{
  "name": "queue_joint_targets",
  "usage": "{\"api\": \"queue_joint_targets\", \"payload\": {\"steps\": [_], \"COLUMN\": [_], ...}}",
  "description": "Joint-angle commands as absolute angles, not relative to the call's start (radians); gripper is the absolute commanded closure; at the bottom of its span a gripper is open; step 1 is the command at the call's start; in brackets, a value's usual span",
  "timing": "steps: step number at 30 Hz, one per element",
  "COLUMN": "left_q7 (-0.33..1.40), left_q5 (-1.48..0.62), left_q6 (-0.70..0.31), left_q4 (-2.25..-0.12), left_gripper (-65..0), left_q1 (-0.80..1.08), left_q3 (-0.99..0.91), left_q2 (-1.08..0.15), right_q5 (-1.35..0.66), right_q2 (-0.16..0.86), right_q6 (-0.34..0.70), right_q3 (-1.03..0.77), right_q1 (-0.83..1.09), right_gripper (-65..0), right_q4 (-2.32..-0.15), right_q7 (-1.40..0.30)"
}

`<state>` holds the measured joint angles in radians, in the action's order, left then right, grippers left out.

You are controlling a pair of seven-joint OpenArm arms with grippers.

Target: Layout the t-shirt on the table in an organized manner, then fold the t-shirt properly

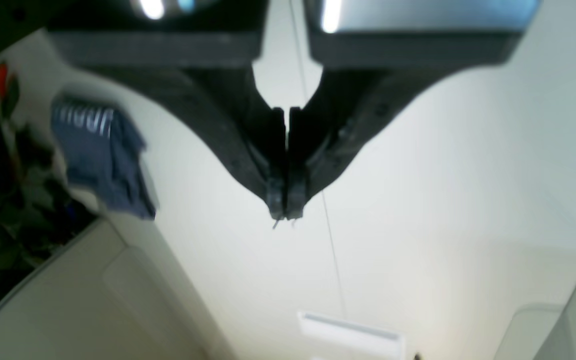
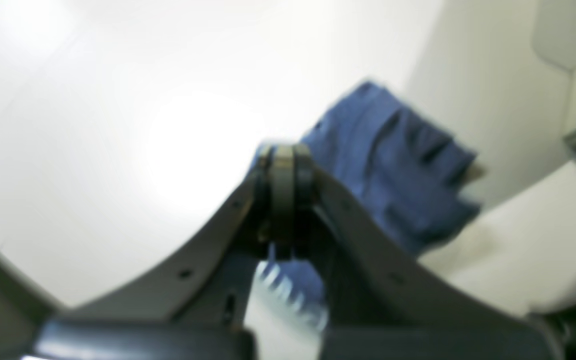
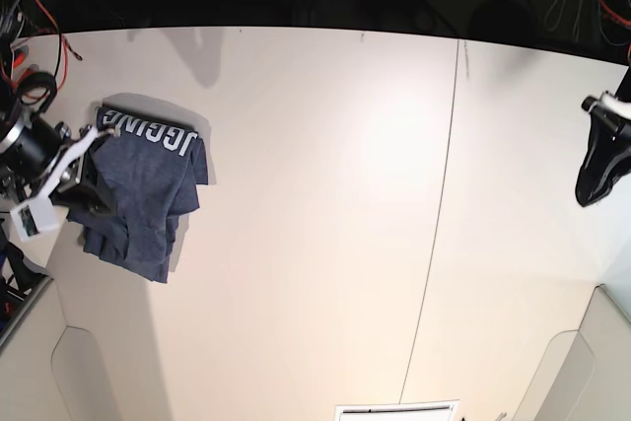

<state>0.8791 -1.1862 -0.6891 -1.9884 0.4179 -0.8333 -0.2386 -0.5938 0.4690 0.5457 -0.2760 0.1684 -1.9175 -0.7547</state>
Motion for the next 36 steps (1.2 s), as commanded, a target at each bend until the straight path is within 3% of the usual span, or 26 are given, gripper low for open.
{"api": "queue_joint_targets", "payload": {"steps": [1,9,17,21,29,36], "left_q7": [0.884,0.895,0.894,0.857,0.46,0.444], "left_q5": [-1.221,-1.29,-1.277,-1.209,-0.88,-0.659], "left_q6": [-0.698,-0.698,-0.698,-0.698,-0.698,-0.698], "left_q4": [-2.014,-1.953,-1.762,-1.662,-1.486,-1.37], "left_gripper": [0.0,0.0,0.0,0.0,0.0,0.0], "left_q1": [0.462,0.781,0.885,0.883,0.818,0.722], "left_q3": [-0.859,-0.871,-0.629,-0.471,-0.205,-0.156], "left_q2": [-0.251,-0.268,-0.377,-0.386,-0.364,-0.229], "right_q5": [-0.61,-0.72,-0.714,-0.691,-0.422,-0.306], "right_q2": [0.485,0.485,0.485,0.485,0.469,0.4], "right_q6": [0.554,0.554,0.554,0.554,0.549,0.489], "right_q3": [-0.303,-0.36,-0.227,-0.121,0.086,0.139], "right_q1": [0.21,0.57,0.801,0.823,0.797,0.691], "right_gripper": [0.0,0.0,0.0,0.0,0.0,0.0], "right_q4": [-1.956,-1.998,-1.915,-1.789,-1.506,-1.221], "right_q7": [-0.746,-0.794,-0.787,-0.781,-0.545,-0.466]}}
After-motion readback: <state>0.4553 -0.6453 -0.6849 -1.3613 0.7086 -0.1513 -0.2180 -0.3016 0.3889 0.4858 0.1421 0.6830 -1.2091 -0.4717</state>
